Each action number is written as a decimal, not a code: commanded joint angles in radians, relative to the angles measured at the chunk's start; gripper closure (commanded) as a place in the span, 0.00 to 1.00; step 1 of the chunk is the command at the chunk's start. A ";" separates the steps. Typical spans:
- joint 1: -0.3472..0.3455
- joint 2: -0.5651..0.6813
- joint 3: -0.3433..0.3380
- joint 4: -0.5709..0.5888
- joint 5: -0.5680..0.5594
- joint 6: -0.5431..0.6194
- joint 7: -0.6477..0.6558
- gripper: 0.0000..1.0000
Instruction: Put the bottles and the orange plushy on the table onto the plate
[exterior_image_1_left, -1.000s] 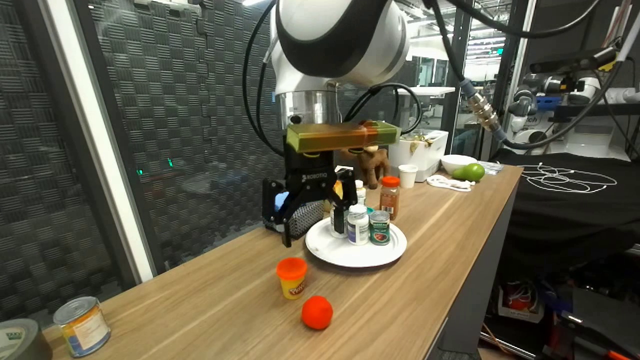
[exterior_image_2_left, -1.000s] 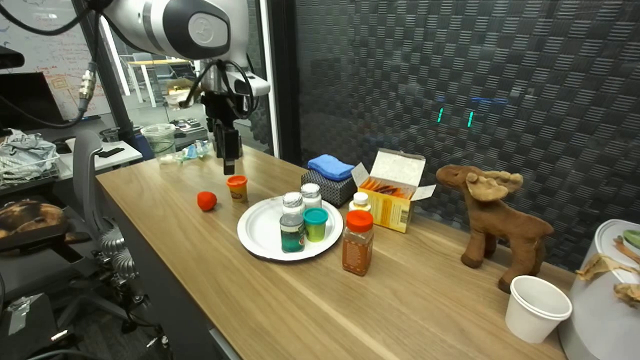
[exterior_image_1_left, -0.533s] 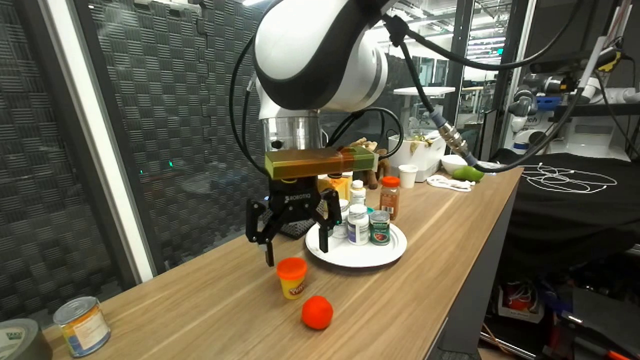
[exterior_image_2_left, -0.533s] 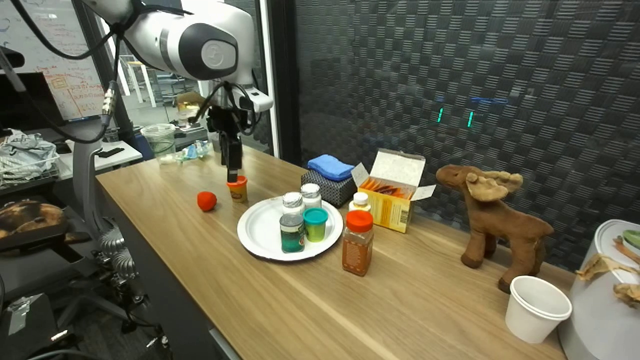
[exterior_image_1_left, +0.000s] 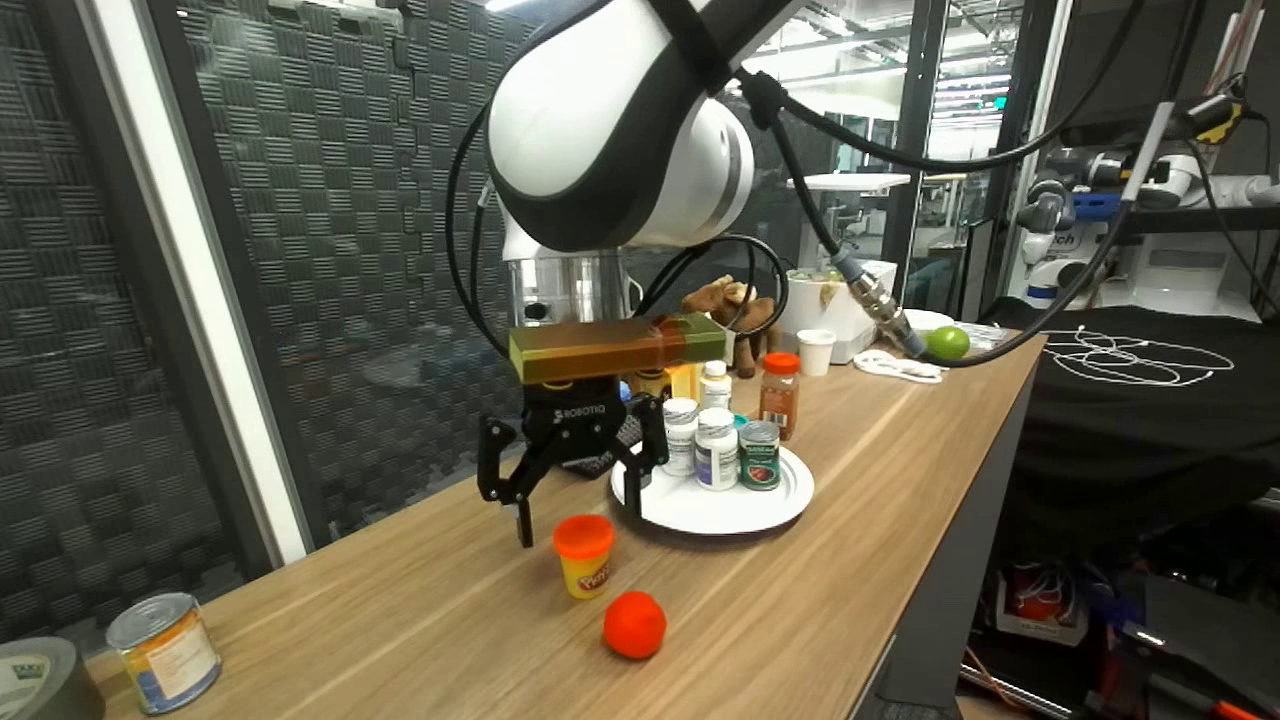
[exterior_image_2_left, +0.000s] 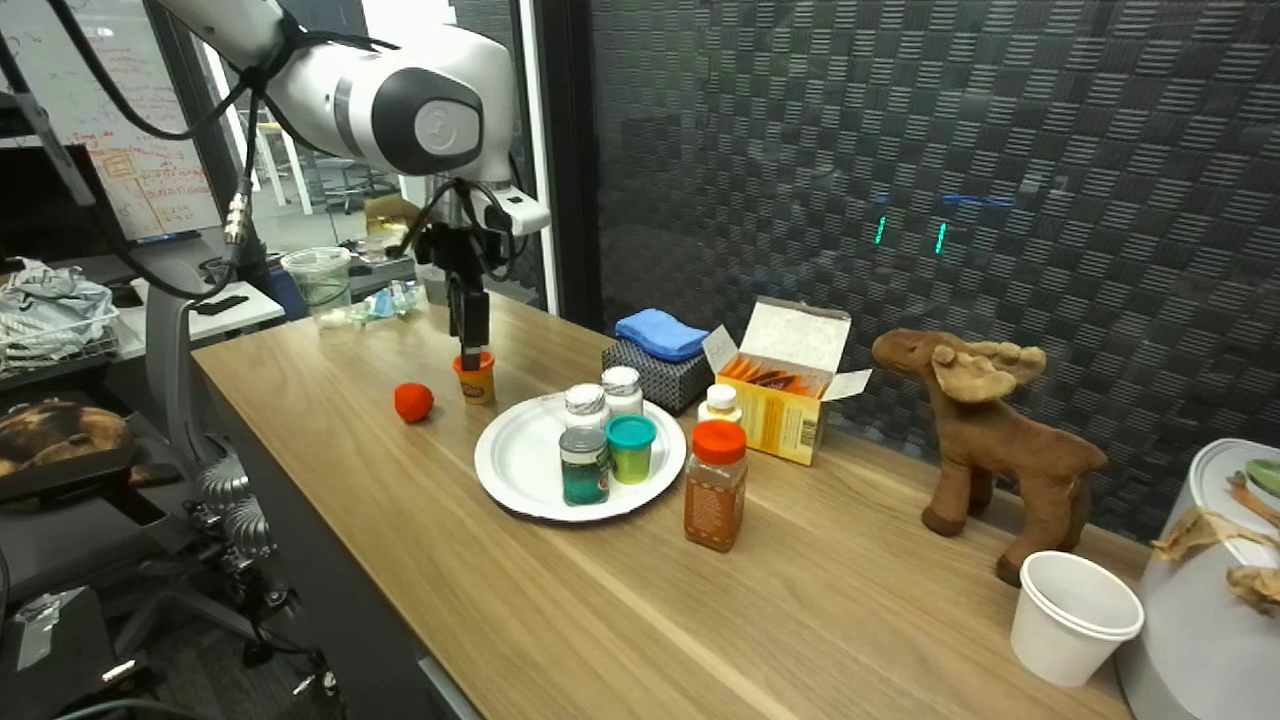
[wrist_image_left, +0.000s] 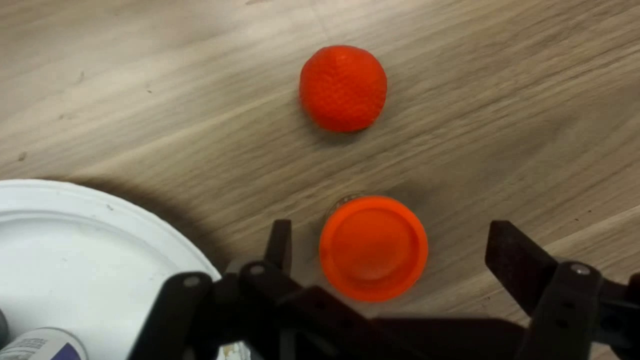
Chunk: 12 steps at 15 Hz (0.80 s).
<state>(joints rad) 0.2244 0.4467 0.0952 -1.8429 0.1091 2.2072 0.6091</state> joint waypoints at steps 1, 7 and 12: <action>0.024 0.040 -0.021 0.048 -0.019 -0.003 0.027 0.00; 0.020 0.045 -0.023 0.047 -0.012 -0.002 0.018 0.58; 0.007 0.001 -0.018 0.011 0.019 -0.017 0.026 0.71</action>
<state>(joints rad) 0.2269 0.4845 0.0866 -1.8207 0.1033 2.2063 0.6173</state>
